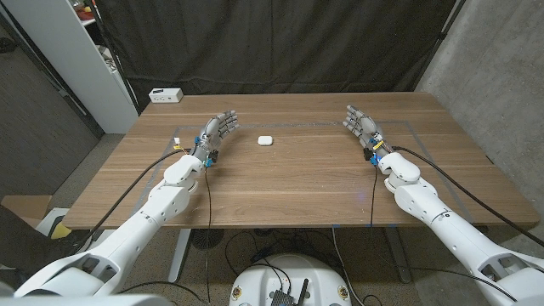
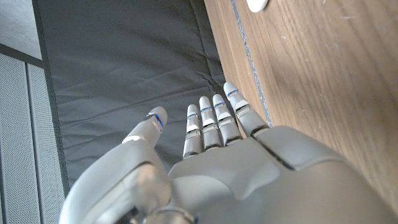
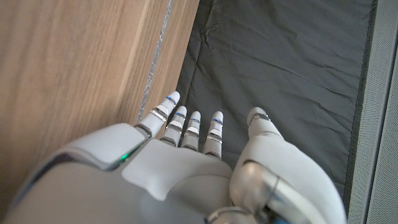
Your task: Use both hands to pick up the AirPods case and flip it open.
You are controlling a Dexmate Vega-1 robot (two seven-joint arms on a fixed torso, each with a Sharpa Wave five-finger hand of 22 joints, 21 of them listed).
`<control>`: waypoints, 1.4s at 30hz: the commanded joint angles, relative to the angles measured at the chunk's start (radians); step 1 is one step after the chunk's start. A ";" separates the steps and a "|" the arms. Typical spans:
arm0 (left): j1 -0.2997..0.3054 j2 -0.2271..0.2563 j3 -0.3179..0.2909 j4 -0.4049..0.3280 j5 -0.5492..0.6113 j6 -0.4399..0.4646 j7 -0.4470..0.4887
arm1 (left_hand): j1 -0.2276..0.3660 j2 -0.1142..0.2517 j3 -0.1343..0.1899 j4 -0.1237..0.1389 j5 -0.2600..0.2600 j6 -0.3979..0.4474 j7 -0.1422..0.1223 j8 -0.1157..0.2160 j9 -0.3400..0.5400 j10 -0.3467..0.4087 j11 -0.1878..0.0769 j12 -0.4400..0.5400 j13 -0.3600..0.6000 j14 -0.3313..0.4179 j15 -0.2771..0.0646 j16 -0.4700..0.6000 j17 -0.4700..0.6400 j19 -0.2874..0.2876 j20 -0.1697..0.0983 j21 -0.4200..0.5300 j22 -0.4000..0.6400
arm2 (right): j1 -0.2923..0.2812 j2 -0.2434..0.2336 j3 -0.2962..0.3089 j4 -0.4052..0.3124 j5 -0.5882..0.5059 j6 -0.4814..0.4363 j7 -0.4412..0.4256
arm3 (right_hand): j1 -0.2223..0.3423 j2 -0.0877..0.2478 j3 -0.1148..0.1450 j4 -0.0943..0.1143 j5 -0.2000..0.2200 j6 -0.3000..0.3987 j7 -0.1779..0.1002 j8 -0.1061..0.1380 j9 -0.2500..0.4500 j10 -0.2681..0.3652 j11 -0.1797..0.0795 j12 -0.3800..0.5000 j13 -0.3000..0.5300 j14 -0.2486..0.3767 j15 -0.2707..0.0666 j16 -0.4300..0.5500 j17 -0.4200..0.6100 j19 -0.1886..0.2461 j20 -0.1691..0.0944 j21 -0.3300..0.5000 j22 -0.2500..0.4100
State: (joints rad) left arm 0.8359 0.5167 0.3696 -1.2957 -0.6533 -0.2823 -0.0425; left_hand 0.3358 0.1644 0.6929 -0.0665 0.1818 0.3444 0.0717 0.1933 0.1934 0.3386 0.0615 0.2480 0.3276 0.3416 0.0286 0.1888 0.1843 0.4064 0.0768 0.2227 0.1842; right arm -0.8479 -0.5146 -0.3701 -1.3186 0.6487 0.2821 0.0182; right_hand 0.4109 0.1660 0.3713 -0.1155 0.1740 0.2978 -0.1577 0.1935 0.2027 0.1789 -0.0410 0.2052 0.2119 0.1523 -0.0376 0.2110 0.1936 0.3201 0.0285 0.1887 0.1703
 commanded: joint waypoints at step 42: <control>-0.103 0.259 0.146 -0.225 0.422 0.306 0.077 | 0.379 -0.105 -0.067 -0.116 -0.005 -0.050 -0.094 0.015 0.013 -0.238 -0.030 -0.043 0.021 -0.336 0.011 -0.017 -0.002 -0.275 -0.017 -0.040 -0.002 | 0.007 -0.179 -0.083 -0.221 -0.273 -0.182 -0.092 | 0.174 -0.064 0.028 -0.063 0.018 0.055 0.008 0.016 0.000 -0.017 -0.011 0.000 0.003 -0.074 -0.049 -0.020 -0.005 -0.073 0.041 -0.006 0.005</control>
State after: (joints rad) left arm 0.7788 0.7365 0.4688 -1.4867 -0.3453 -0.0448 0.0294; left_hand 0.6978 0.0642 0.6367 -0.1820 0.1807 0.2964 -0.0055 0.2088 0.2027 0.1155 0.0324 0.2069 0.3455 0.0257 0.0392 0.1761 0.1815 0.1459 0.0638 0.1823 0.1813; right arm -0.8306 -0.6628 -0.4456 -1.4923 0.4219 0.1317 -0.0562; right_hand 0.5734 0.1051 0.3972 -0.1723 0.1856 0.3486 -0.1478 0.2090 0.2000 0.1599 -0.0485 0.2052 0.2115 0.0820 -0.0359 0.1907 0.1859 0.2530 0.0690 0.1847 0.1721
